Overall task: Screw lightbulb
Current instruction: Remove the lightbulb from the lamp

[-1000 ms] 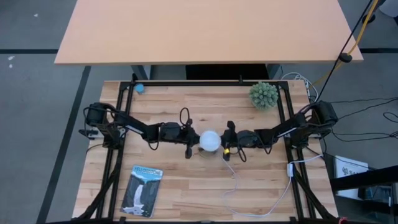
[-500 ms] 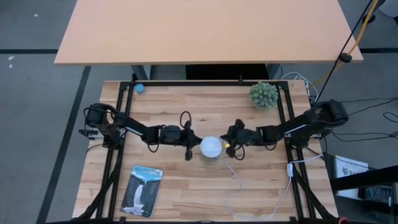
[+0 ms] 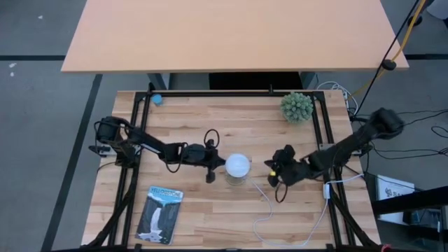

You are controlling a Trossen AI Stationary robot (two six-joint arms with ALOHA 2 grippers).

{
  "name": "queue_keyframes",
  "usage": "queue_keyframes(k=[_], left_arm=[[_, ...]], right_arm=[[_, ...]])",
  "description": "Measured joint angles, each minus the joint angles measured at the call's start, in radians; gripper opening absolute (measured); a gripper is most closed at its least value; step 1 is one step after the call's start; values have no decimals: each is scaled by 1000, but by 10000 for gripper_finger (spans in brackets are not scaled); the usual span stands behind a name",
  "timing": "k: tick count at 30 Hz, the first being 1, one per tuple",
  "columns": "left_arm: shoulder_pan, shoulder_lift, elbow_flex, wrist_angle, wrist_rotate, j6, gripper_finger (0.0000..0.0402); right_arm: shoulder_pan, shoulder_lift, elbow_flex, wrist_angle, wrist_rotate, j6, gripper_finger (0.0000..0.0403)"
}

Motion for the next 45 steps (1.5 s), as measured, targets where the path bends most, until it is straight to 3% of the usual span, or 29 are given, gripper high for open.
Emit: queue_keyframes(k=[7,16,20,26,30,36,45], left_arm=[[-72,0,0,-75,3,-19,0],[-110,0,0,-83,3,-22,0],[-105,4,0,-83,3,-22,0],[-102,69,2,-54,3,-22,0],[-93,84,3,-18,3,-22,0],[-94,84,5,64,34,-23,0],[-94,84,4,45,71,-46,0]], right_arm=[[126,145,120,-4,57,96,0],[169,428,325,-3,333,141,0],[158,502,344,81,350,197,0],[174,566,344,180,495,180,0],[165,590,344,214,509,165,3],[161,607,344,289,508,148,47],[146,606,344,409,509,-22,164]])
